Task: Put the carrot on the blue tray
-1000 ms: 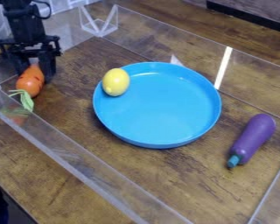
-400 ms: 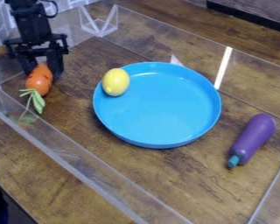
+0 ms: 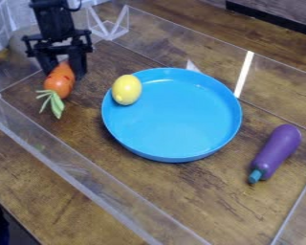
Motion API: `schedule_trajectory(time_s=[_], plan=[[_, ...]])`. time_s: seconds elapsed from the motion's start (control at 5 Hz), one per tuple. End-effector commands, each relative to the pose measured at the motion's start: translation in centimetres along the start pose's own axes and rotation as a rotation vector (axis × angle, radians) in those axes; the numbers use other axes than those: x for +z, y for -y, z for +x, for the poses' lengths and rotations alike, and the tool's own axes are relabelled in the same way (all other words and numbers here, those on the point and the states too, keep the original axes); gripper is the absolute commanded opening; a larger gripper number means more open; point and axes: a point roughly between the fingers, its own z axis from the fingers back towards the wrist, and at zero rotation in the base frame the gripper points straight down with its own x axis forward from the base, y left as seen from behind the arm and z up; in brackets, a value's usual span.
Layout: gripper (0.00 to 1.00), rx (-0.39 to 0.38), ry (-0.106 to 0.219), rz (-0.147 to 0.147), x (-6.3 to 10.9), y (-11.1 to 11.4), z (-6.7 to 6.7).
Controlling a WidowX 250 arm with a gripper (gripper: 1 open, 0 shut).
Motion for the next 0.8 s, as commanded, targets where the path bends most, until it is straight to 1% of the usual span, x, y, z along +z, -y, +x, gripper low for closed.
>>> schedule_trajectory(time_s=[0.0,0.2,0.4,0.6], plan=[[0.0,-0.017,0.122,-0.014,5.1,2.3,0.6],[0.0,-0.002,0.133,-0.022,5.9,3.5,0.3],[0.0,-0.012,0.138,-0.029,6.7,5.3,-0.4],[0.0,-0.01,0.138,-0.032,6.9,6.7,-0.8]])
